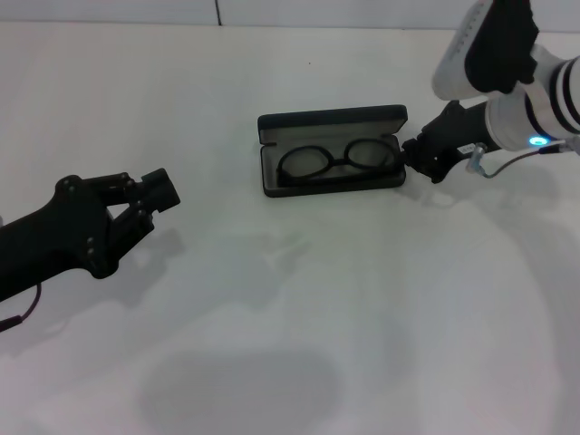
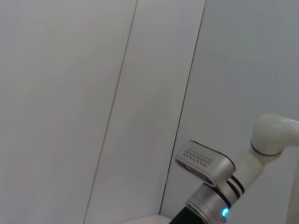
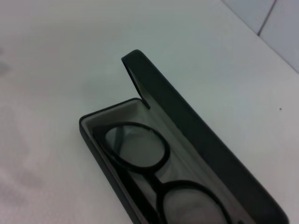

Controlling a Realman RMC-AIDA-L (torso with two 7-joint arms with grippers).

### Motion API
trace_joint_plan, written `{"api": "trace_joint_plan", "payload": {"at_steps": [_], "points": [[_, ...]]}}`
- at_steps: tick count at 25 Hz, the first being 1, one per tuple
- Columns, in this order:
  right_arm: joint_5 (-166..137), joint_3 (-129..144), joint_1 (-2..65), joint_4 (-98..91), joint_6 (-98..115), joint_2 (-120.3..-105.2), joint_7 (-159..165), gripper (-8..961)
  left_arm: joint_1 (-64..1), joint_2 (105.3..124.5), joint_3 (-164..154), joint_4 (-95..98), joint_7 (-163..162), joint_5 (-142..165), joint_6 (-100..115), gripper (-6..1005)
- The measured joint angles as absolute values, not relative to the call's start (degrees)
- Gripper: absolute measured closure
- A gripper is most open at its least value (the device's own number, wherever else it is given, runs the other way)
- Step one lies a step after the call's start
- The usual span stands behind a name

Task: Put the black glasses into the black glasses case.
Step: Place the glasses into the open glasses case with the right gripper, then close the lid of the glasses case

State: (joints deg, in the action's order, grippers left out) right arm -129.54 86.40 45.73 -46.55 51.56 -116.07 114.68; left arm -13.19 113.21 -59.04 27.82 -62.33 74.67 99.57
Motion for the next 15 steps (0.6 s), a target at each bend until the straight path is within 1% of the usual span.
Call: {"api": "trace_joint_plan", "payload": {"at_steps": [6,15], "points": [[-129.5,86.4,48.5,-42.4,50.1,-116.19,114.7,858,-13.2,113.56,-58.9,27.8,-62.4,75.3,96.9,848],[-129.2,86.4,49.9,-41.9,49.9,-116.19,114.7,858,-14.1,113.65,-58.8,27.8,-62.4,75.4,95.3,849]]}}
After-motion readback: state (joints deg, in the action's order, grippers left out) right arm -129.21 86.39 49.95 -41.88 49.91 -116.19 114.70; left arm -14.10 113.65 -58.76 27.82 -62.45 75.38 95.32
